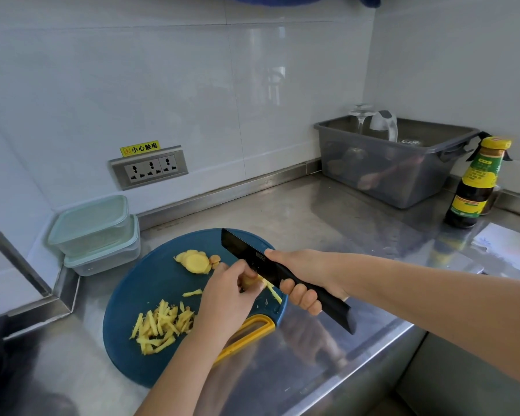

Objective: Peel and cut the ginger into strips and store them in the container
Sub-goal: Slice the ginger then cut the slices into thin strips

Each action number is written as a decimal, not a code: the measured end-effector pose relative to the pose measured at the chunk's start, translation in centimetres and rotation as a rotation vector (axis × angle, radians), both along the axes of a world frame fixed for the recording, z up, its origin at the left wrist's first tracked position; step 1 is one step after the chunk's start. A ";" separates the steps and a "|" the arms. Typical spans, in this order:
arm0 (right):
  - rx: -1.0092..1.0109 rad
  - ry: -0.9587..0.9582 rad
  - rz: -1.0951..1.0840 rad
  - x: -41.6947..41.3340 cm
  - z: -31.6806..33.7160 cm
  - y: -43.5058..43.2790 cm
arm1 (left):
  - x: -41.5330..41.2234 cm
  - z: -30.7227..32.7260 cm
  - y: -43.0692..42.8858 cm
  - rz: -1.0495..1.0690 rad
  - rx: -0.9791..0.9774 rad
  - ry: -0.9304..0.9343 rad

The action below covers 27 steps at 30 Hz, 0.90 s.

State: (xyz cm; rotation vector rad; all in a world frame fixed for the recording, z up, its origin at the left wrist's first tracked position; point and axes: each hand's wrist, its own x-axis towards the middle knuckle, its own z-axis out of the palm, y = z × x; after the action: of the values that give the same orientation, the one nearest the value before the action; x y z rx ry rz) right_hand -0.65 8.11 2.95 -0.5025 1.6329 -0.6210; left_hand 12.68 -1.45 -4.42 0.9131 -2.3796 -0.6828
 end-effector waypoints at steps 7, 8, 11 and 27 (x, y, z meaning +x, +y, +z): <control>0.016 0.055 -0.026 0.7 -0.3 -0.2 | -0.1 0.0 0.0 0.007 0.026 0.027; 0.018 0.065 -0.023 0.9 -0.3 -0.4 | -0.2 0.0 0.0 0.008 0.029 0.032; 0.024 0.061 -0.031 0.9 -0.4 -0.6 | -0.2 0.0 -0.1 0.007 0.027 0.032; 0.058 -0.050 -0.036 0.3 -1.0 -1.6 | -0.4 -0.5 -0.7 -0.009 0.001 0.012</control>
State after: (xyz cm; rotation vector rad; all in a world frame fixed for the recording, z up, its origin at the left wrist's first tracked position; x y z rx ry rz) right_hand -0.33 6.51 1.98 -0.4134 1.6111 -0.6064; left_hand 12.27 -2.12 -4.90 0.8964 -2.3741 -0.6913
